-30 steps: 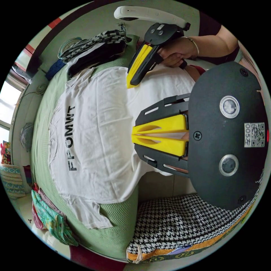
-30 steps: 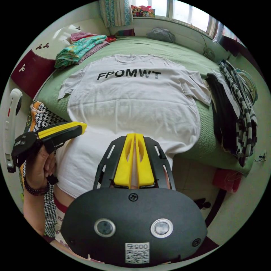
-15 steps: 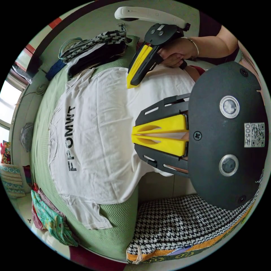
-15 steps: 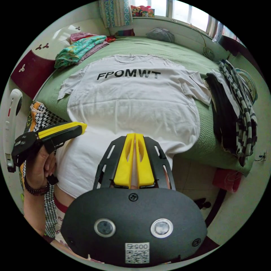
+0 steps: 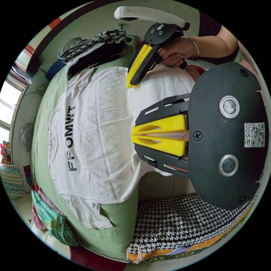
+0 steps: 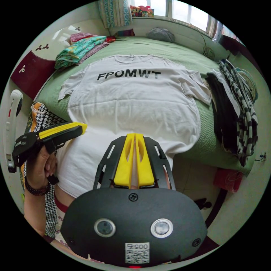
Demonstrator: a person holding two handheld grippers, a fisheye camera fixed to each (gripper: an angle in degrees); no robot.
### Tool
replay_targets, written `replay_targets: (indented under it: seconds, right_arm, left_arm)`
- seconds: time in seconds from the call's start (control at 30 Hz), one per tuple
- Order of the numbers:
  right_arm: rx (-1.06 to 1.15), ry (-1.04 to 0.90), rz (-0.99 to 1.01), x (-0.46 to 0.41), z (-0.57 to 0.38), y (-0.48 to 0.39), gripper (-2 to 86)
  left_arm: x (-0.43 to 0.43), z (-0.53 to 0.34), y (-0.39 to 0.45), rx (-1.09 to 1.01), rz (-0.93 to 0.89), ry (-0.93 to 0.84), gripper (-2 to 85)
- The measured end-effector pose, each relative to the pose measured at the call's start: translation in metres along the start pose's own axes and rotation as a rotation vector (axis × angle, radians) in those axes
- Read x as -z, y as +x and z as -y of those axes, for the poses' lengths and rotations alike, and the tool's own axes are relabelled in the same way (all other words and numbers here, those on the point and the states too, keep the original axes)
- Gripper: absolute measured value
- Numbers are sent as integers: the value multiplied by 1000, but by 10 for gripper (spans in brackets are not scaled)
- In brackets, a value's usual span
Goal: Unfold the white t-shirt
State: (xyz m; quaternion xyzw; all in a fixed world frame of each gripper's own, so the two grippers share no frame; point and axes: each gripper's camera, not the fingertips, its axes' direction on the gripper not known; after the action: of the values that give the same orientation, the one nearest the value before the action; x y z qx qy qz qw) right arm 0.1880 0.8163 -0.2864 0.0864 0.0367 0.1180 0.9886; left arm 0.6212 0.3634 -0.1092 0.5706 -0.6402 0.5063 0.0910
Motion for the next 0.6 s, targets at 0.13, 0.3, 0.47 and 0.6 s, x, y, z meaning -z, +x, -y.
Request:
replay_targets:
  seconds: [0.13,0.3,0.47,0.6]
  right_arm:
    - [-3,1,7,1,0,2,-9]
    - [-5,0,14,3,1,4,-10]
    - [-8,1,19,4,1,5,-9]
    - [-8,1,20,5,2,5,-9]
  left_arm:
    - [-1,0,0,0,0,0,-2]
    - [-1,0,0,0,-2,0,-2]
    - [-1,0,0,1,-4,0,-2]
    - [-1,-1,0,1,-5,0,-2]
